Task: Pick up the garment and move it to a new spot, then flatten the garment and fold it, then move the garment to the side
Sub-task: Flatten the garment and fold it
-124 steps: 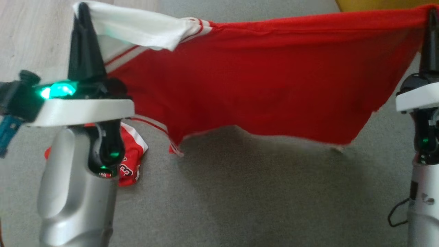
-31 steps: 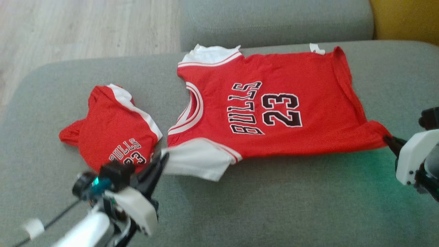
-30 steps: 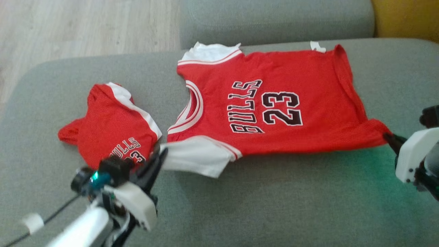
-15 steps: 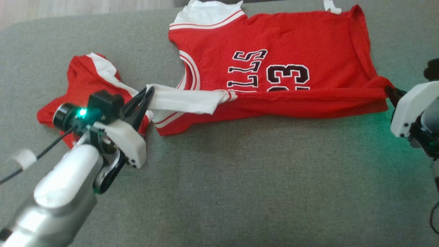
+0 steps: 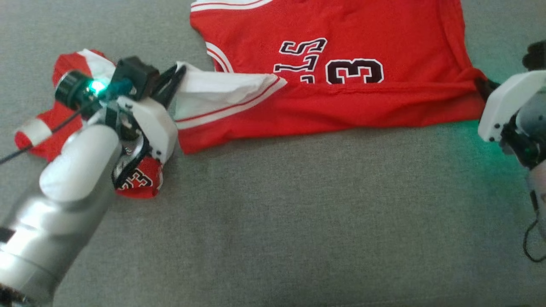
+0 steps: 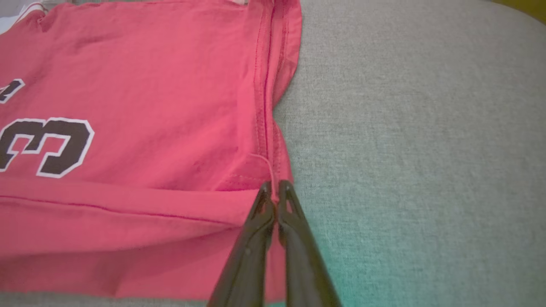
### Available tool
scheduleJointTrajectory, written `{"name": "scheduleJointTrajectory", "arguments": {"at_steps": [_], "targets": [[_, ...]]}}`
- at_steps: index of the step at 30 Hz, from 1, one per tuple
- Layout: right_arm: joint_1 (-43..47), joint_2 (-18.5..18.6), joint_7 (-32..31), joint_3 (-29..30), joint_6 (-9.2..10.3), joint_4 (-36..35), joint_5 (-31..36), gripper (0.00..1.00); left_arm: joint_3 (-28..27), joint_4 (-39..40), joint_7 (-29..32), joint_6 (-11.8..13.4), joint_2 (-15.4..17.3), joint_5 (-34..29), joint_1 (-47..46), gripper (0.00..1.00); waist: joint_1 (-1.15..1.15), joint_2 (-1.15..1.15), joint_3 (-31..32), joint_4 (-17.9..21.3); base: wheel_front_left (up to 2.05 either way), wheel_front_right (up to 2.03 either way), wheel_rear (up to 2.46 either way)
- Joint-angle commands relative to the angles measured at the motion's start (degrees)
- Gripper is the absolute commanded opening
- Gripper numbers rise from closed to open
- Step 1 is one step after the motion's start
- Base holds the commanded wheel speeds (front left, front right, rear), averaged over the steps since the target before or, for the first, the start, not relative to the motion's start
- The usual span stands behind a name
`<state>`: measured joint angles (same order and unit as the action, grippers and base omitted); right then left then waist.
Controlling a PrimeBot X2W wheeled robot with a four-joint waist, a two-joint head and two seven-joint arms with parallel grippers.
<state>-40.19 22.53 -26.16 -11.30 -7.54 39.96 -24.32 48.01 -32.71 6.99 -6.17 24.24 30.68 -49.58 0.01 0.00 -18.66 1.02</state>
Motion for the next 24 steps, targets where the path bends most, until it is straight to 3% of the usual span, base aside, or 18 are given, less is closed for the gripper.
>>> {"name": "scheduleJointTrajectory", "arguments": {"at_steps": [1,2,3,4,5,9,13,16,20,24], "targets": [[-2.37,0.05,1.32,-0.65,0.05,-0.71,0.60,0.00,-1.52,-0.27,-0.04,-0.51,1.33,-0.63,-4.57,0.00,-0.01,0.00,-0.95,0.49,0.00,0.00,0.00],[-3.03,-0.03,2.04,-0.50,0.05,-0.09,0.89,0.00,-1.25,-1.23,0.17,-0.62,0.96,-0.53,-5.31,0.00,-0.01,0.00,-1.19,0.49,0.00,0.00,0.00],[-3.69,0.02,3.01,-0.01,0.05,0.75,1.64,0.71,-1.00,-2.33,0.58,-0.68,0.60,-0.52,-6.02,0.13,-0.01,0.00,-1.35,0.48,0.00,0.00,0.00],[-4.28,-0.08,3.95,0.24,0.05,1.53,2.44,1.00,-0.93,-3.39,0.66,-0.64,0.17,-0.56,-6.73,0.50,-0.01,0.00,-1.47,0.46,0.00,0.00,0.00],[-4.87,-0.37,5.11,0.44,0.05,2.12,2.87,1.00,-1.06,-4.32,0.18,-0.29,-0.32,-0.72,-7.45,1.00,-0.01,0.00,-1.55,0.45,0.00,0.00,0.00],[-6.68,-1.55,11.79,1.68,0.05,3.68,3.51,1.00,-2.37,-7.22,-5.57,3.01,-2.13,-1.81,-9.33,1.00,-0.01,0.00,-0.88,0.48,0.00,0.00,0.00],[-6.29,-3.14,20.41,3.46,0.05,2.94,3.20,1.00,-6.64,-7.79,-15.32,6.33,-4.27,0.41,-8.83,1.00,-0.01,0.00,1.19,0.26,0.00,0.00,0.00],[-4.95,-3.75,25.24,3.76,0.05,1.23,3.20,1.00,-9.04,-7.23,-19.05,7.20,-4.96,2.28,-7.45,1.00,-0.01,0.00,2.51,0.11,0.00,0.00,0.00],[0.29,-4.99,34.10,6.09,0.05,-2.82,3.12,1.00,-13.01,-3.52,-21.72,9.13,-6.13,4.12,-2.61,1.00,-0.01,0.00,5.82,-0.93,0.00,0.00,0.00],[8.07,-7.58,39.25,10.30,0.05,-8.89,4.61,1.00,-16.93,5.14,-21.95,12.39,-8.36,1.77,5.32,1.00,-0.01,0.00,8.77,-1.84,0.00,0.00,0.00]]}}
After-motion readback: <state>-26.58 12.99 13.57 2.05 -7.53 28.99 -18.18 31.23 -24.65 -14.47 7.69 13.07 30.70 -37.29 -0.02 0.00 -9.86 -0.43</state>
